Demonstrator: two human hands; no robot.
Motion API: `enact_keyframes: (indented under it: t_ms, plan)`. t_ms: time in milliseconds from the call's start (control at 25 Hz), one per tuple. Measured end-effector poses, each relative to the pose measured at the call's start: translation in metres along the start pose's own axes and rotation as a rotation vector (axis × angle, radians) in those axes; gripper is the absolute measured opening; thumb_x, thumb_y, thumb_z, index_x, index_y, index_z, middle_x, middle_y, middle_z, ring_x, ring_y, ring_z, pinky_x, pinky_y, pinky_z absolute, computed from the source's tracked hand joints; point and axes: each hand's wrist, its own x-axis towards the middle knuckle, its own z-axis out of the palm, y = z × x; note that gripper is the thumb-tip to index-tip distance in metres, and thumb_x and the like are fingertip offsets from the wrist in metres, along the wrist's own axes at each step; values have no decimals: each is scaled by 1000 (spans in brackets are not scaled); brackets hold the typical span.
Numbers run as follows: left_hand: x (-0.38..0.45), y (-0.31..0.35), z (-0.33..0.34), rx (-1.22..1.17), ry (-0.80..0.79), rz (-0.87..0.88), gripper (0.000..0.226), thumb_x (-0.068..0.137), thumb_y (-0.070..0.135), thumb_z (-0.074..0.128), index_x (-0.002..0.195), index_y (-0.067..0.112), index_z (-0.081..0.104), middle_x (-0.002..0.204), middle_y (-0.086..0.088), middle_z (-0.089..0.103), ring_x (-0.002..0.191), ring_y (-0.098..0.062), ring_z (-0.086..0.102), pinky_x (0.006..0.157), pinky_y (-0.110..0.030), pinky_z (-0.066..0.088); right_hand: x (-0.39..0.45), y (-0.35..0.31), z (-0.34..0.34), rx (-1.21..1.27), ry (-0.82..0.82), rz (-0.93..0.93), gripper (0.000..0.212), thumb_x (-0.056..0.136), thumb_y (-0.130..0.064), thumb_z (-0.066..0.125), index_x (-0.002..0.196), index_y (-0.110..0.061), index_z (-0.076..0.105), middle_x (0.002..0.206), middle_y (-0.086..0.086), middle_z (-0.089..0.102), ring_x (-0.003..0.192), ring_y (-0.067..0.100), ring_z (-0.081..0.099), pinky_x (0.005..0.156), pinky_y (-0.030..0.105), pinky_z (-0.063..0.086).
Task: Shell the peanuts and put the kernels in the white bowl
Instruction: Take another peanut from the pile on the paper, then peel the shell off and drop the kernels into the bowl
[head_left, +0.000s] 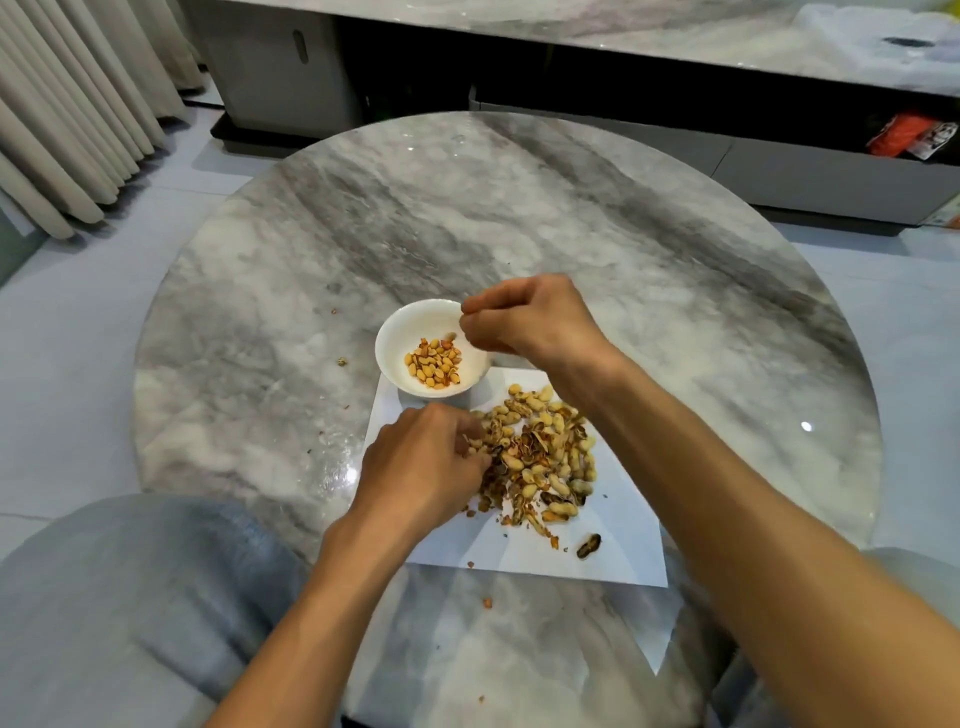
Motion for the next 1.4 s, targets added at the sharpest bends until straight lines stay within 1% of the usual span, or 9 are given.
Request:
enact_keyframes:
  t_ms: [80,160,280,520,800,920,1120,1280,1400]
  plan:
    - [1,-5,-2,-8,-10,-3,33,86,41,72,118,33,69,104,9,72,90,-19,69,80,-33,54,-1,9,-9,-193,52,-74,8,86,-6,73,92,-8,77,85,4,76,78,16,72,76,32,62]
    - [2,-7,-1,2,-3,12,32,86,40,72,117,32,69,102,9,72,91,-19,67,77,-30,50,-27,32,-30,-226,131,-108,10,90,-8,70,92,-14,78,80,1,74,69,10,68,67,32,61]
    - [2,-2,10,26,13,70,29,87,37,71,115,31,70,98,7,72,90,-19,66,71,-27,45,-85,82,-54,-450,184,-75,12,90,-15,69,89,-23,78,74,-13,70,66,0,63,64,27,50]
    - [-8,5,36,-7,-26,223,22,88,28,71,109,28,76,97,4,75,88,-16,68,70,-25,48,-108,125,-37,-821,64,-22,8,85,-21,69,93,-22,71,85,-3,70,81,19,62,67,32,49]
    - [-5,15,58,-39,57,397,23,89,16,67,109,20,76,96,-4,70,88,-24,63,68,-33,50,-103,137,-39,-778,95,12,10,85,-24,71,80,-24,62,69,-7,68,69,13,66,64,35,54]
    - [-3,15,63,-39,26,404,21,89,17,66,108,21,76,93,-3,65,86,-23,61,67,-34,48,-102,136,-38,-815,106,-23,3,85,-27,70,87,-27,67,73,-8,68,72,14,64,63,32,51]
    - [-1,16,59,-78,49,382,21,88,18,68,108,18,77,97,-4,71,87,-22,64,72,-34,53,-102,134,-39,-772,135,12,12,85,-27,70,76,-25,64,62,-9,67,66,8,63,61,33,53]
    - [-2,16,60,-66,40,388,21,89,17,68,108,19,76,93,-4,69,87,-23,63,70,-33,51,-103,131,-41,-795,104,40,4,85,-25,70,85,-28,67,70,-10,69,72,9,64,61,27,50]
    - [0,14,65,-61,52,409,24,90,18,64,109,24,75,93,-4,66,88,-25,61,69,-36,51,-104,127,-44,-801,37,73,11,84,-21,67,90,-30,68,71,-11,69,71,5,64,60,24,48]
